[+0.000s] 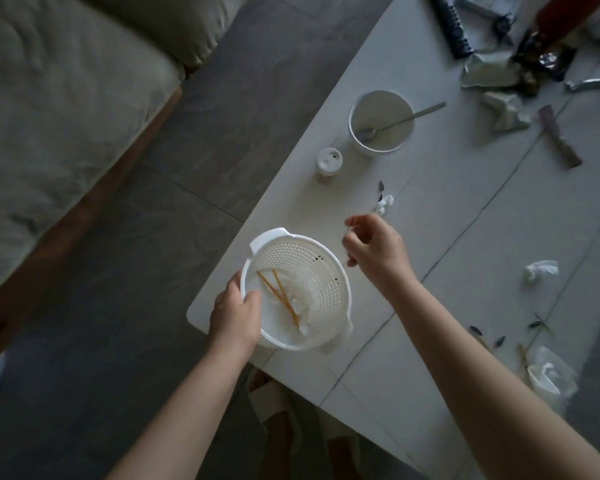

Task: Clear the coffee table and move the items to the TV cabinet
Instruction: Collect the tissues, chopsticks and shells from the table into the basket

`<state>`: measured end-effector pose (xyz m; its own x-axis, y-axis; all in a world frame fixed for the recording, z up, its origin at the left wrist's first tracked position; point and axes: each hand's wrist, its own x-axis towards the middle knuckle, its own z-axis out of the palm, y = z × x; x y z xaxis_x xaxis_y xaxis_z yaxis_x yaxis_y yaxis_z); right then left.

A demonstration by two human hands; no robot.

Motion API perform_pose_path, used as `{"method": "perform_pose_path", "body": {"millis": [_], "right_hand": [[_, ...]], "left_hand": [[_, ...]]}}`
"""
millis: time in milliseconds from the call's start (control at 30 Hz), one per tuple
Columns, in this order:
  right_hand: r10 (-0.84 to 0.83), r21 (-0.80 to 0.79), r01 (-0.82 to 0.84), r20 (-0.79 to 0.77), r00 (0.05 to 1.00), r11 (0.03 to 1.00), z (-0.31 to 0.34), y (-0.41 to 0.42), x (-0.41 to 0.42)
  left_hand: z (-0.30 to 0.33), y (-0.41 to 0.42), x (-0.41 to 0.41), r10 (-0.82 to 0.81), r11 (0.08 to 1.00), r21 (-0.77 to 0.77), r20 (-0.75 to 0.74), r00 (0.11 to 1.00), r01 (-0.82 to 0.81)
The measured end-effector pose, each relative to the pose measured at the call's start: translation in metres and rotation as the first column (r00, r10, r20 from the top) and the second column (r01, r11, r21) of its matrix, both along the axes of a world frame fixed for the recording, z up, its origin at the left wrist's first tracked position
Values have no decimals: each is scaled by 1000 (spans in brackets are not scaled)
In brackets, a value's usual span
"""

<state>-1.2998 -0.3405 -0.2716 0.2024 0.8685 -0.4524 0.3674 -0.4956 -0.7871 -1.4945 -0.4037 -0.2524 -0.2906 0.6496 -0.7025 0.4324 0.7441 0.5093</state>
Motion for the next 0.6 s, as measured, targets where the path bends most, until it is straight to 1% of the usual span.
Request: {"method": "perform_pose_path", "body": {"millis": [67, 133, 167, 200, 233, 300, 333, 367, 433, 533, 600], "right_hand": [[143, 22, -142, -40, 989, 990, 24, -5, 1], [340, -3, -340, 3, 940, 940, 36, -9, 6], [408, -20, -407, 30, 913, 913, 38, -9, 11], [419, -24, -419, 48, 907, 908, 36, -9, 16], [375, -10, -375, 65, 925, 927, 31, -6, 23], [165, 36, -169, 90, 982, 985, 16, 3, 41], [64, 51, -71, 131, 989, 996, 5, 9, 50], [3, 51, -14, 207, 978, 999, -8, 16, 59], [2, -5, -1, 345, 939, 1000, -36, 28, 74], [121, -132, -75, 386, 914, 988, -72, 45, 83], [179, -162, -120, 417, 891, 979, -91, 54, 82]], "left_hand": [[5, 3, 14, -22, 1000, -18, 14, 1000, 22], [8, 7, 27, -41, 999, -17, 31, 999, 41], [9, 10, 34, -47, 999, -13, 43, 998, 48], [9, 13, 39, -54, 998, -7, 51, 997, 55], [9, 16, 44, -62, 998, 2, 50, 997, 62], [6, 22, 50, -84, 996, 13, 35, 996, 83], [4, 25, 51, -91, 996, 16, 29, 995, 90], [2, 28, 52, -96, 995, 20, 27, 995, 96], [-1, 32, 51, -106, 994, 26, 22, 994, 106], [-7, 36, 47, -114, 993, 37, 4, 994, 113], [-10, 39, 45, -119, 992, 48, -10, 993, 119]]}}
